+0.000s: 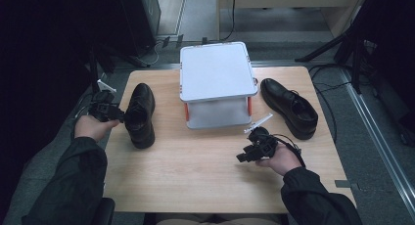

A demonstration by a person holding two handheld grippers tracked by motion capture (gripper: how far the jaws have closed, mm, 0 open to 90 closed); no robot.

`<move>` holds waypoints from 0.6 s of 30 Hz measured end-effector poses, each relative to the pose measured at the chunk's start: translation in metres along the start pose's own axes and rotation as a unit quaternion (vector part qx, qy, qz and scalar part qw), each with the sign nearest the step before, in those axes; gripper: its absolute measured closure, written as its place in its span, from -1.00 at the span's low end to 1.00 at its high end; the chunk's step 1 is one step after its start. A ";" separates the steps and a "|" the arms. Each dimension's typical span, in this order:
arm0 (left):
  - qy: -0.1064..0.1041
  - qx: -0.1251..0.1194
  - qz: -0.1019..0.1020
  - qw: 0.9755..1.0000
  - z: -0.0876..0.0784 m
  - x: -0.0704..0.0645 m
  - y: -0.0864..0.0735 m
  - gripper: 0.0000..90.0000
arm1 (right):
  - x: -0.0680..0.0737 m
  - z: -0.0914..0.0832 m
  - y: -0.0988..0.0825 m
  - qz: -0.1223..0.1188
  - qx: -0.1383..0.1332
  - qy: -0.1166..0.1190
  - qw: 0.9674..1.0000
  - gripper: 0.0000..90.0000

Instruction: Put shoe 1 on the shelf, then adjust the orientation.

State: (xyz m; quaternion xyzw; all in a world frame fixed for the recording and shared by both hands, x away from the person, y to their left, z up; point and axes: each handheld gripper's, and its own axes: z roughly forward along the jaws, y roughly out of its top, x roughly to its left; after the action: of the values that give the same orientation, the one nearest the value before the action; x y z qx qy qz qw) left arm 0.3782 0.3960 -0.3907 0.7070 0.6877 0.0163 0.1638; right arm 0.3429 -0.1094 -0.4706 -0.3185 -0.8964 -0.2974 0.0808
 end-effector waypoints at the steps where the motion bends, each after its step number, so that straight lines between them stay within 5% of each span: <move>1: 0.007 0.008 -0.010 1.000 0.007 0.001 0.003 0.46 | 0.000 0.000 0.000 0.000 0.000 0.000 1.000 0.13; 18: 0.033 0.035 -0.075 0.996 0.030 0.006 0.019 0.76 | 0.000 0.001 0.002 -0.003 0.002 0.002 1.000 0.13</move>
State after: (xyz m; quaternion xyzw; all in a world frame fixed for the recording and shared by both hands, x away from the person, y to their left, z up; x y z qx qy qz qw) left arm 0.4043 0.3955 -0.4154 0.6581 0.7437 0.0035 0.1174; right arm 0.3442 -0.1071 -0.4704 -0.3151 -0.8979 -0.2961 0.0825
